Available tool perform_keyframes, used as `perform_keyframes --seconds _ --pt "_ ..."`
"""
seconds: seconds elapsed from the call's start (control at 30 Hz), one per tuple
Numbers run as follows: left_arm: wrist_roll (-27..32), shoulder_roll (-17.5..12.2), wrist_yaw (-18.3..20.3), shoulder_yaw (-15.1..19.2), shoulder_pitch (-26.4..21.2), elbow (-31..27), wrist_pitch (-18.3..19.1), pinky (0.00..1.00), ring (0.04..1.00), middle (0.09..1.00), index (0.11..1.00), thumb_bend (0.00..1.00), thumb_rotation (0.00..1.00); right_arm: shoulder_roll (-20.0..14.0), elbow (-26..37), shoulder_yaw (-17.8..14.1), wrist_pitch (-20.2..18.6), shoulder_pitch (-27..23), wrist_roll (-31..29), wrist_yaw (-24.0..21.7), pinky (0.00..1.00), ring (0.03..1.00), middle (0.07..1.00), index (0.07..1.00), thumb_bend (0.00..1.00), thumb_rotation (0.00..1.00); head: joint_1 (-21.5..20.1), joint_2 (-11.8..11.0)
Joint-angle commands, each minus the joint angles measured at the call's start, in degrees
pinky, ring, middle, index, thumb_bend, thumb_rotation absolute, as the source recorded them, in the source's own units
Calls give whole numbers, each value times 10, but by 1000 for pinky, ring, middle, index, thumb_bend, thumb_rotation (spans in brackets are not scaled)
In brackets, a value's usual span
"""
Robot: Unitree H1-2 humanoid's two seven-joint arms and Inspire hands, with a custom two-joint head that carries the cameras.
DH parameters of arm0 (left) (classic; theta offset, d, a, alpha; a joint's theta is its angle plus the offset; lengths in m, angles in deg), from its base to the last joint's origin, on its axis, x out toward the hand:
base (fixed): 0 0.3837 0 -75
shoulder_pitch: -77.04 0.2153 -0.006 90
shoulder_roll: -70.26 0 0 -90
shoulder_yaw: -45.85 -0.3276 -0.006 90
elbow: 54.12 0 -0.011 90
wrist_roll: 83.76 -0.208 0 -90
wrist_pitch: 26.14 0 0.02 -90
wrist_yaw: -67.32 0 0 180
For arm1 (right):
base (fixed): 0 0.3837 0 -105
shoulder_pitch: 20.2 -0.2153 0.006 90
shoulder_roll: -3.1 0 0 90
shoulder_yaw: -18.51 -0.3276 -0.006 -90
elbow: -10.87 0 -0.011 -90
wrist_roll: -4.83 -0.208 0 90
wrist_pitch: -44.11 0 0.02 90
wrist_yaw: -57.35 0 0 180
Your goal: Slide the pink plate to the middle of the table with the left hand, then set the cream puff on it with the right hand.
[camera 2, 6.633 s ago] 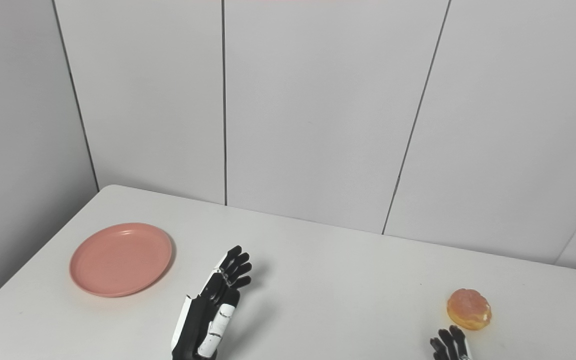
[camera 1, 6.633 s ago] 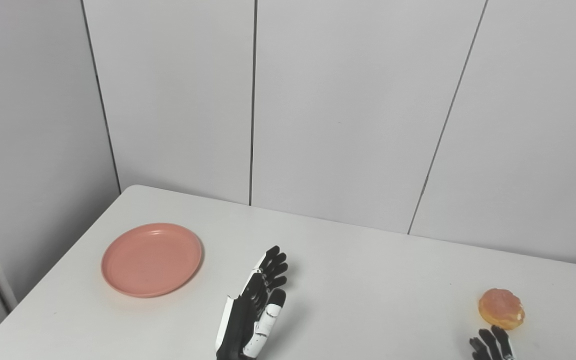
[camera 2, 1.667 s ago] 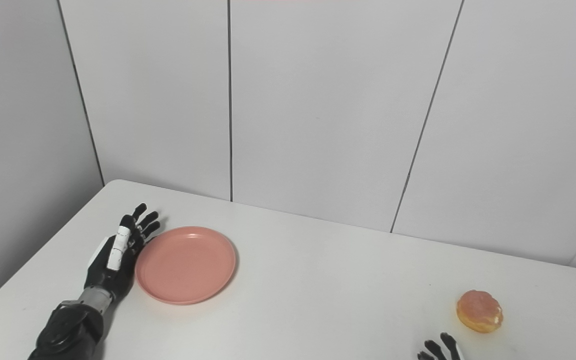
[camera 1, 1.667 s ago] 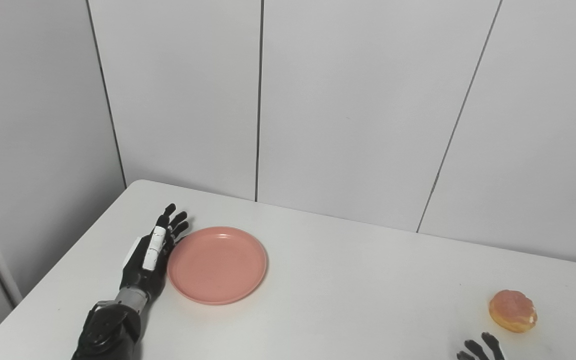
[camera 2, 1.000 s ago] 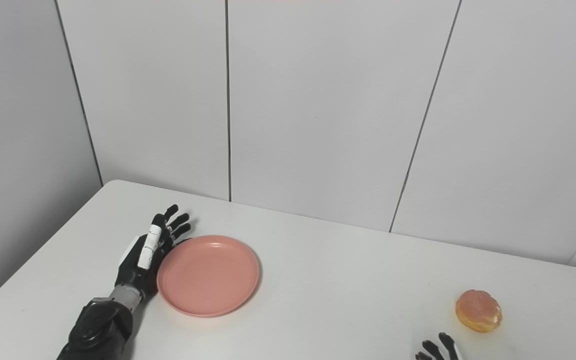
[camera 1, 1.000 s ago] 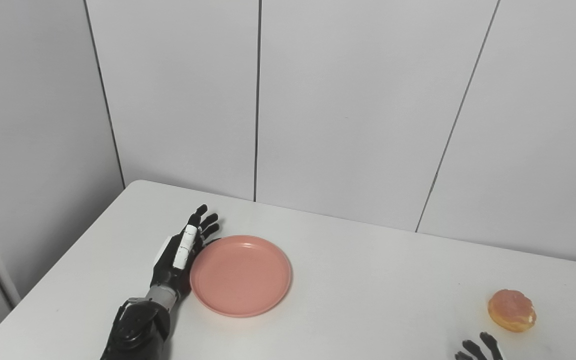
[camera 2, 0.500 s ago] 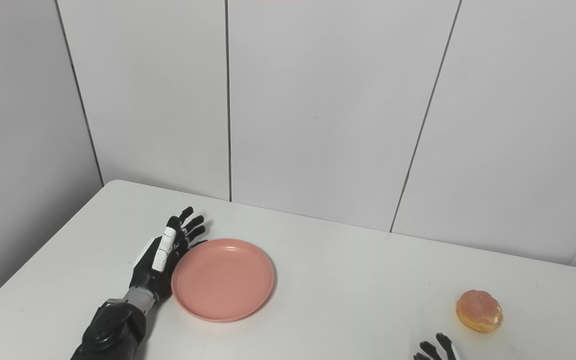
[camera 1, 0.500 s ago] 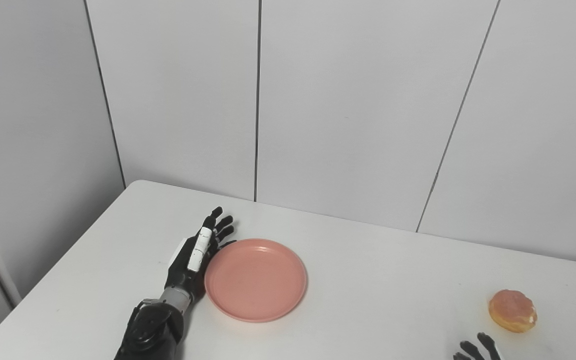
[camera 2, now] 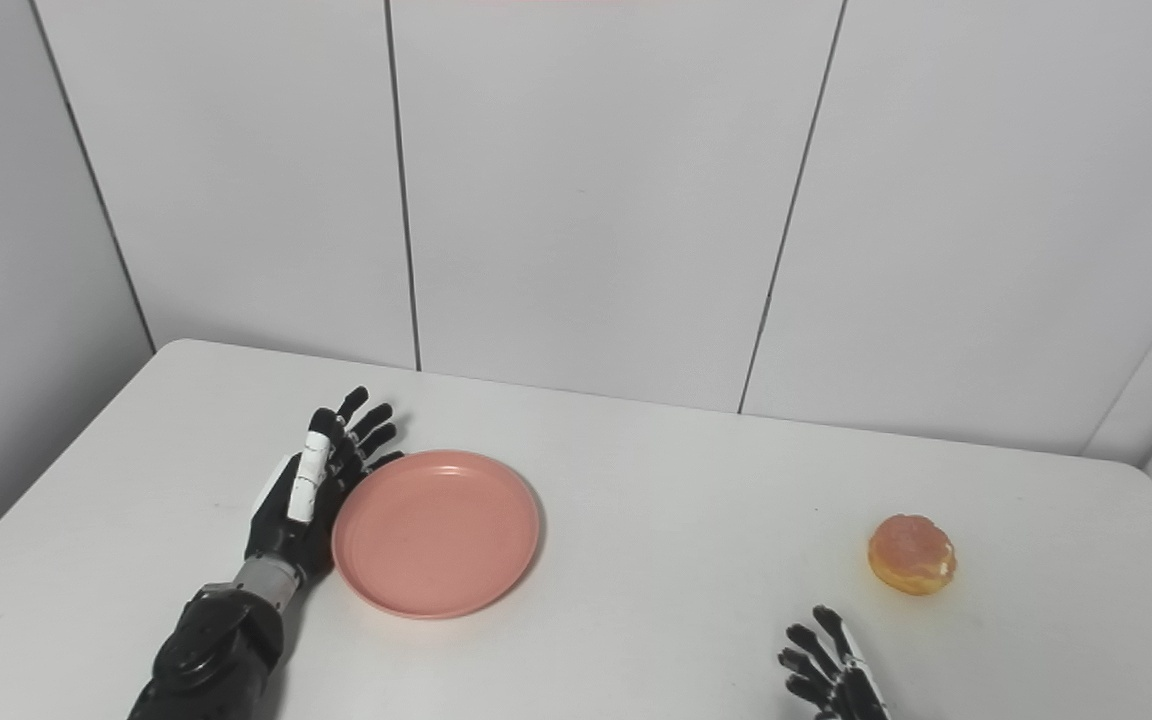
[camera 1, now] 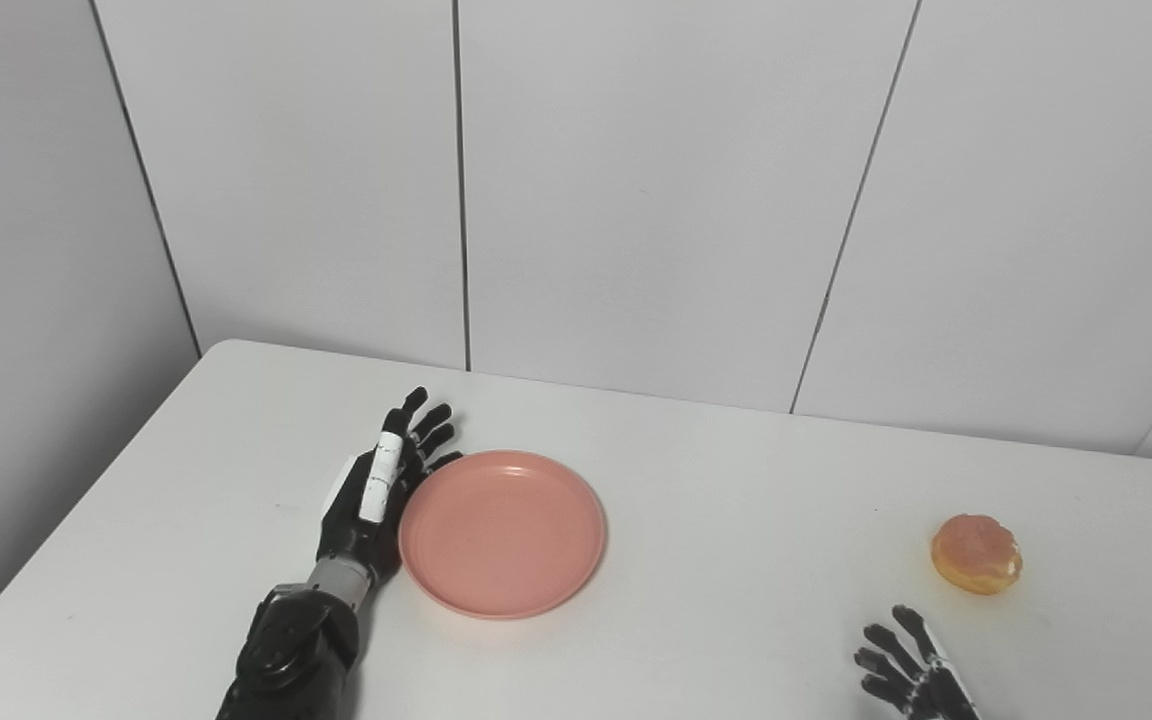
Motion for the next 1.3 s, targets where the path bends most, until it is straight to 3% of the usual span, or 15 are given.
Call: perform_keyframes --seconds 0.0,0.07,0.1,0.23,0.4,0.5,0.6,0.8,1.27 --pt "1 7 6 -7 3 6 34 855 936 933 957 964 868 16 -1 11 -19 17 7 10 824 834 881 946 896 1000 -4 2" --pt "1 7 6 -8 3 7 33 857 937 933 949 965 868 18 3 13 -24 16 10 11 823 835 883 947 894 1000 -4 2" --pt "2 7 9 -9 1 10 33 858 939 936 953 957 874 22 5 16 -28 15 14 12 827 837 883 948 895 1000 -34 8" --pt "2 8 20 -14 -6 22 27 861 957 953 984 914 902 37 14 27 -42 10 27 19 844 846 888 953 896 1000 -59 12" --pt "-1 9 23 -19 -11 30 21 856 953 951 979 967 866 47 20 33 -50 8 38 26 839 851 892 957 887 1000 -70 13" --pt "-1 14 27 -21 -17 41 16 845 954 946 977 970 868 53 13 42 -48 3 51 33 832 851 894 961 867 1000 -111 8" --pt "-3 17 28 -23 -19 44 15 833 950 944 974 974 883 55 9 49 -47 0 59 38 831 851 897 963 843 1000 -114 8" --pt "-4 17 43 -25 -36 79 -4 828 942 931 964 975 881 68 -14 62 -35 -12 81 55 815 847 902 963 812 1000 -164 2" --pt "-4 23 56 -30 -48 59 14 825 947 944 966 992 866 82 -13 77 -41 -20 111 72 782 840 901 960 826 1000 -187 12"
